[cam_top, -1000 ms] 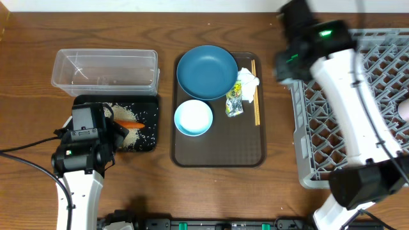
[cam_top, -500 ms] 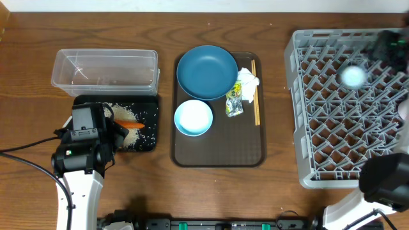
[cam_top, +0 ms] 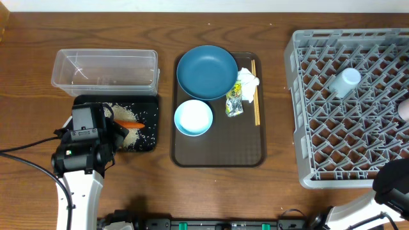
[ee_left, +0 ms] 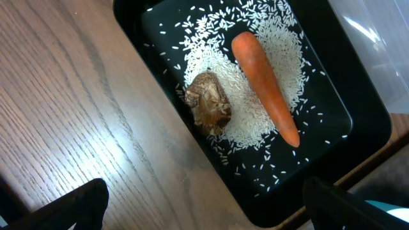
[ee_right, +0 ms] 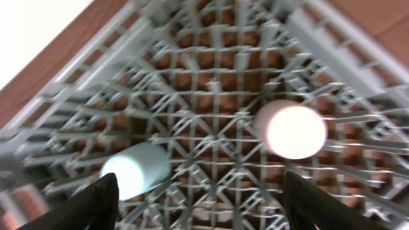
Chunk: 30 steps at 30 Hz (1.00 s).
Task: Sort waste into correct bins and load items into the dishwasher rack
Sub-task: 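Move the right gripper back to the light-blue bowl on the tray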
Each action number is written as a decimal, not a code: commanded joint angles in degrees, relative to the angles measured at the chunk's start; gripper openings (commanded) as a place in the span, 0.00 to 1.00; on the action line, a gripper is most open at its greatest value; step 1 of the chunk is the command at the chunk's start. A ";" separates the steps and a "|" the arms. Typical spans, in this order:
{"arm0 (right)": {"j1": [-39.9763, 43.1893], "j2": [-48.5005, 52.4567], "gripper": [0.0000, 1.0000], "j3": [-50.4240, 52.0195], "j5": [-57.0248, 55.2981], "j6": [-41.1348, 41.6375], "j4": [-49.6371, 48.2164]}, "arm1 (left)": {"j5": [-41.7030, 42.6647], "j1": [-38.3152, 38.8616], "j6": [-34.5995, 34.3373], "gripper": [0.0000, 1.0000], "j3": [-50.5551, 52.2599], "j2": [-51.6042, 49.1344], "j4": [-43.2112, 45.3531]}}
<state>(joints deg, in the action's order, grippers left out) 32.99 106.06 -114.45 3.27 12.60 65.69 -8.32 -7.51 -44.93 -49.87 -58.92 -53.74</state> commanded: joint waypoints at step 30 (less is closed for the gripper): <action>-56.61 4.46 0.86 5.31 -1.84 -4.74 1.51 | -0.70 -0.31 0.79 0.98 -0.72 0.20 -0.20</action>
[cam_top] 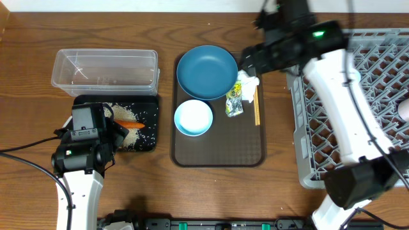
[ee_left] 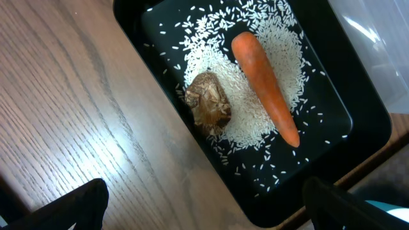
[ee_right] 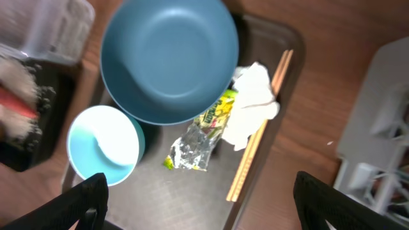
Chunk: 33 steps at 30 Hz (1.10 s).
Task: Sort waste into correct bins and load items into the dishwasher rack
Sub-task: 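Move the right gripper back to the light-blue bowl on the tray, then close the right gripper on the rim of the light-blue bowl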
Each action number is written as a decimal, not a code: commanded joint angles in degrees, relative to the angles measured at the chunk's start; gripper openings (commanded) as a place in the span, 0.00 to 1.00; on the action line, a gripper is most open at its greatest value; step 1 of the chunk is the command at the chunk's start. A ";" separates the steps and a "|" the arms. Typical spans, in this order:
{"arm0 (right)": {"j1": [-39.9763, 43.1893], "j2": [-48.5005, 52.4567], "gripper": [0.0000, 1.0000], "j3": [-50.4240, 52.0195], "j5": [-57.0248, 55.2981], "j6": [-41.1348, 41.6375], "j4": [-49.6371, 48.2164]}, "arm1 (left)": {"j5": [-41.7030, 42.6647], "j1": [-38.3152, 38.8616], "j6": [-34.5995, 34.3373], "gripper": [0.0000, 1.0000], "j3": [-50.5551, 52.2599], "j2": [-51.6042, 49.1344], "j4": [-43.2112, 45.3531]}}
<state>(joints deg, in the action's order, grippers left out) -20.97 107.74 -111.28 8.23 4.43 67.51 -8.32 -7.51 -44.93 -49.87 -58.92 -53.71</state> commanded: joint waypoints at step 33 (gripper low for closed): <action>-18.56 1.14 0.96 10.84 10.58 12.11 -8.68 | -0.70 -0.31 0.76 0.98 -0.72 0.20 -0.22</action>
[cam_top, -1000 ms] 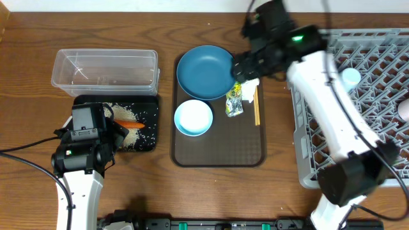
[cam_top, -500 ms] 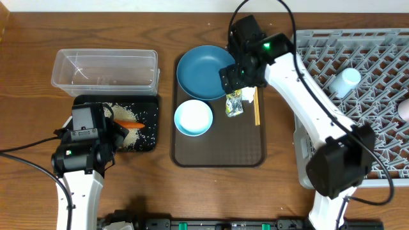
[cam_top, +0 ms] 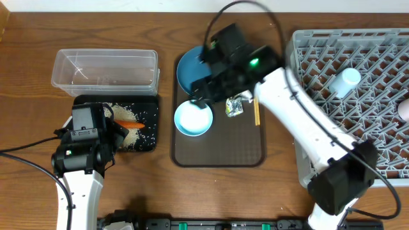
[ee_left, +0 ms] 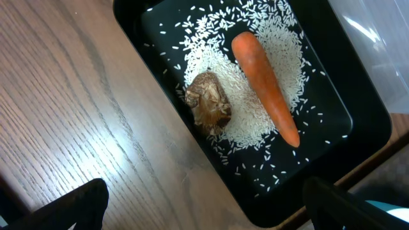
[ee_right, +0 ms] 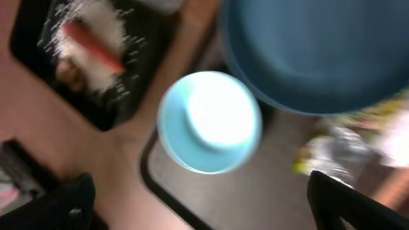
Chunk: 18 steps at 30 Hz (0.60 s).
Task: Sort waste into correct bins and load items into the dishwasher rack
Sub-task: 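Close the right gripper on the rim of the light-blue bowl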
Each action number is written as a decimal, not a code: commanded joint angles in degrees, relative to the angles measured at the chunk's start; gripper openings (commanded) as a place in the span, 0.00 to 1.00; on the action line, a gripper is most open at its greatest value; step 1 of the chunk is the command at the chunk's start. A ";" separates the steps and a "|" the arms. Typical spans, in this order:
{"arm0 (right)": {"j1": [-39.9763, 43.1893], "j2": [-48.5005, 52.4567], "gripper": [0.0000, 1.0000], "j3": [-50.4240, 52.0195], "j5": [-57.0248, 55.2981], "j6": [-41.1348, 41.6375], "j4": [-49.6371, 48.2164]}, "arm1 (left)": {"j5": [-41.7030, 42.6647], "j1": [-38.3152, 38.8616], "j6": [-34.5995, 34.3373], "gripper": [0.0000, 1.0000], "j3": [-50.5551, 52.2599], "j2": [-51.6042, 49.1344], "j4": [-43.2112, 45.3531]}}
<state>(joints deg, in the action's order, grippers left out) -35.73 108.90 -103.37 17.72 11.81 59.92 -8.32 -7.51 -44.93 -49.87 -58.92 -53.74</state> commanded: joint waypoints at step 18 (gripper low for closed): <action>-18.62 0.00 0.83 18.93 -19.43 -7.87 -19.43 | -0.70 -0.31 0.76 0.98 -0.72 0.20 -0.20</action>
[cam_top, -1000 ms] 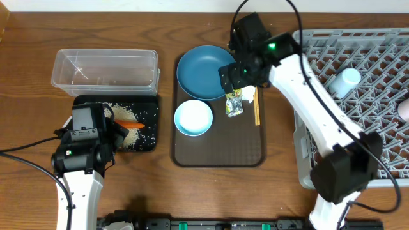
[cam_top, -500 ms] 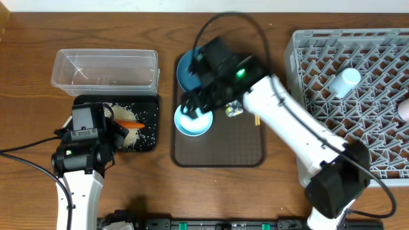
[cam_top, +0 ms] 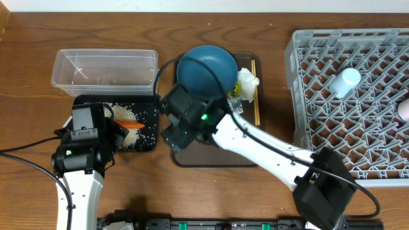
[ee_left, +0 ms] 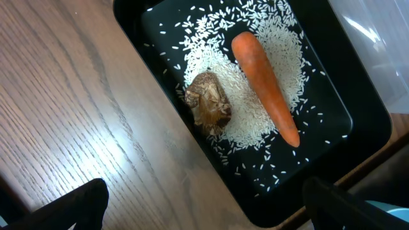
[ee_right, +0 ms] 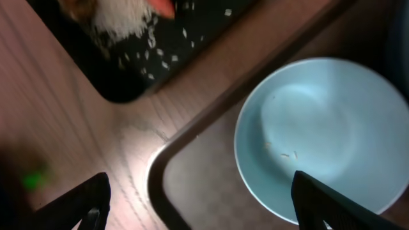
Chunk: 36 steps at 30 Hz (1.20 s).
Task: Sort waste into correct bins and load items into the dishwasher rack
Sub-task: 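Close the right gripper on the rim of the light-blue bowl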
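On the brown tray (cam_top: pixel 243 147) lie a dark blue bowl (cam_top: pixel 208 69), a crumpled tissue (cam_top: pixel 248 80), a food wrapper (cam_top: pixel 234 102) and chopsticks (cam_top: pixel 255 96). My right gripper (cam_top: pixel 182 121) hangs open over the tray's left side and hides the small light blue bowl from above. That bowl (ee_right: pixel 319 140) shows in the right wrist view, just right of my right gripper (ee_right: pixel 204 211). My left gripper (ee_left: pixel 204 214) is open and empty above the black bin (ee_left: pixel 358 121), which holds rice, a carrot (ee_left: pixel 265 86) and a brown lump (ee_left: pixel 208 102).
A clear plastic bin (cam_top: pixel 105 70) stands behind the black bin (cam_top: pixel 147 137). The grey dishwasher rack (cam_top: pixel 351 128) at the right holds a pale blue cup (cam_top: pixel 345 82) and a pink cup (cam_top: pixel 404 108). My right arm reaches across the tray's front.
My right gripper has moved from above the dark blue bowl down and left to above the small light blue bowl at the tray's left edge. The left arm has not moved.
My right gripper was open over the rack with its two cups. Then it was over the tray's right side near the tissue and chopsticks, then over the bowls, and now low over the small bowl. My left gripper stayed open over the black bin throughout.
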Each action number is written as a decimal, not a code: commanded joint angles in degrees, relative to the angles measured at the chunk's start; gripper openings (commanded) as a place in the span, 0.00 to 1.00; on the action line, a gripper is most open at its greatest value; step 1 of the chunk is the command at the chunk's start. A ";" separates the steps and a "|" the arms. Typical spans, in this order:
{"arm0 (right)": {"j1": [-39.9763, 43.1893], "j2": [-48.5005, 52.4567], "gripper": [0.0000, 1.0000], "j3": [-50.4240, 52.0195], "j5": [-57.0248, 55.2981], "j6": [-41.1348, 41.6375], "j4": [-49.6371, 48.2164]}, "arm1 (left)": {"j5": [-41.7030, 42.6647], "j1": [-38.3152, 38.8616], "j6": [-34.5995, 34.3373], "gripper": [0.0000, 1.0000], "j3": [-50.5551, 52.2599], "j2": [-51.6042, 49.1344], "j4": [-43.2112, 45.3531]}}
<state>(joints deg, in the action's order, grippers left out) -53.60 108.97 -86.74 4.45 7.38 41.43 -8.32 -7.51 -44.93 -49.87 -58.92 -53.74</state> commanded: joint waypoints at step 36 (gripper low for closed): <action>-0.42 7.15 0.30 3.43 -4.70 -4.44 -2.86 | -0.70 -0.31 0.76 0.98 -0.72 0.20 -0.20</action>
<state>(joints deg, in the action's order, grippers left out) -54.06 116.22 -82.91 0.19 2.90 38.39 -8.32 -7.51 -44.93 -49.87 -58.92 -53.74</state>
